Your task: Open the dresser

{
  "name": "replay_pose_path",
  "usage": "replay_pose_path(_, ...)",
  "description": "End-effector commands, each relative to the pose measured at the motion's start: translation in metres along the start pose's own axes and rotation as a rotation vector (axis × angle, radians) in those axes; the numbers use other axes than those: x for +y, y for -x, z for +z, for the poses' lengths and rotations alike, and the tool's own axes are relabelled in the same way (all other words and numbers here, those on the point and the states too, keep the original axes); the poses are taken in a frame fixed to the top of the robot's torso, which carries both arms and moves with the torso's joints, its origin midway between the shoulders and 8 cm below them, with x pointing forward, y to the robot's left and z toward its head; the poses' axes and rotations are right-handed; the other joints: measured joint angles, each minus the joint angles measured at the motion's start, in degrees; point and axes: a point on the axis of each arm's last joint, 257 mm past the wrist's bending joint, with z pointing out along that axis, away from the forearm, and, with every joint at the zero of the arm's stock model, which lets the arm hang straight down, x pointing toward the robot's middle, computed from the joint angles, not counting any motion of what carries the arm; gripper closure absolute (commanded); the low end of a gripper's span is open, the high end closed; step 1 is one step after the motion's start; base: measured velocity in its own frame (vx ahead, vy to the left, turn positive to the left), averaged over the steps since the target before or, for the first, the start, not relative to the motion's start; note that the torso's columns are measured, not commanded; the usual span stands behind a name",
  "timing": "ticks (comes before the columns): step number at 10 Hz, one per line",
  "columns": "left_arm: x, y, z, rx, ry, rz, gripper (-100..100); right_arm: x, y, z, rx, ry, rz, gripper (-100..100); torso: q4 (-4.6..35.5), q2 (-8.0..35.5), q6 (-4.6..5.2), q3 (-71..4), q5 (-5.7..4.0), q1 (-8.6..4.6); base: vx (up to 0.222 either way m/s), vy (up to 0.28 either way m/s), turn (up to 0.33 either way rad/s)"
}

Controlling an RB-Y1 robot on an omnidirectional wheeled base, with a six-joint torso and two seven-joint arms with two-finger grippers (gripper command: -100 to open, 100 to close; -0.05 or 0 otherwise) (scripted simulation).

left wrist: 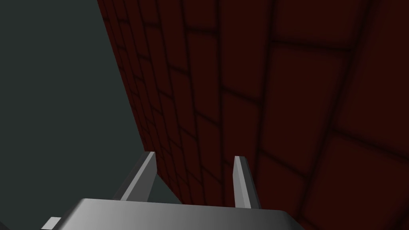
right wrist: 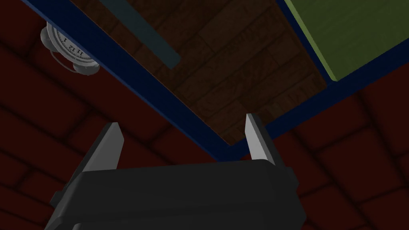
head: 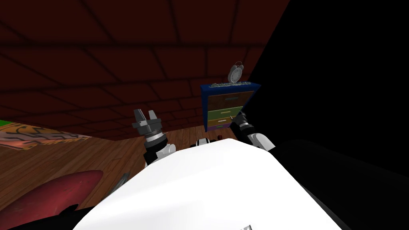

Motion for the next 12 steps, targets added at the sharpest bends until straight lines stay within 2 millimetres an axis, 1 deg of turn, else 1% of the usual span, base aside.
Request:
replay_pose_path(1,0.000,0.000,0.000,0.000,0.000,0.000,0,-0.010,-0.018,-0.001,0.043,-0.015,-0.165,-100,0.0,0.0,-0.04,0.0,0.00,0.01,0.071,-0.030,0.244)
replay_pose_path(2,0.000,0.000,0.000,0.000,0.000,0.000,0,-0.010,-0.017,-0.001,0.043,-0.015,-0.182,-100,0.0,0.0,-0.07,0.0,0.00,0.02,0.051,-0.027,0.092)
replay_pose_path(4,0.000,0.000,0.000,0.000,0.000,0.000,0,-0.019,-0.029,0.000,0.072,-0.028,-0.319,-100,0.0,0.1,-0.04,0.1,0.00,0.01,0.047,-0.036,0.184)
replay_pose_path(5,0.000,0.000,0.000,0.000,0.000,0.000,0,-0.019,-0.029,0.000,0.071,-0.029,-0.330,-100,0.0,0.0,-0.07,0.0,-0.01,-0.03,0.036,-0.034,0.086)
replay_pose_path(7,0.000,0.000,0.000,0.000,0.000,0.000,0,-0.029,-0.037,0.001,0.092,-0.043,-0.466,-100,0.0,0.1,-0.05,0.0,0.02,0.06,0.041,-0.024,0.153)
replay_pose_path(8,0.000,0.000,0.000,0.000,0.000,0.000,0,-0.029,-0.037,0.001,0.092,-0.043,-0.466,-100,0.0,0.0,-0.06,0.0,0.00,0.00,0.040,-0.029,0.079)
replay_pose_path(9,0.000,0.000,0.000,0.000,0.000,0.000,0,-0.034,-0.040,0.002,0.100,-0.050,-0.529,-100,0.0,0.0,-0.02,0.0,0.00,0.00,0.037,-0.024,0.123)
replay_pose_path(10,0.000,0.000,0.000,0.000,0.000,0.000,0,-0.034,-0.040,0.002,0.100,-0.050,-0.529,-100,0.0,0.0,-0.05,0.0,0.00,0.00,0.030,-0.024,0.075)
replay_pose_path(12,0.000,0.000,0.000,0.000,0.000,0.000,0,-0.043,-0.043,0.003,0.112,-0.064,-0.642,-100,0.0,0.0,-0.05,0.0,0.01,0.01,0.036,-0.027,0.162)
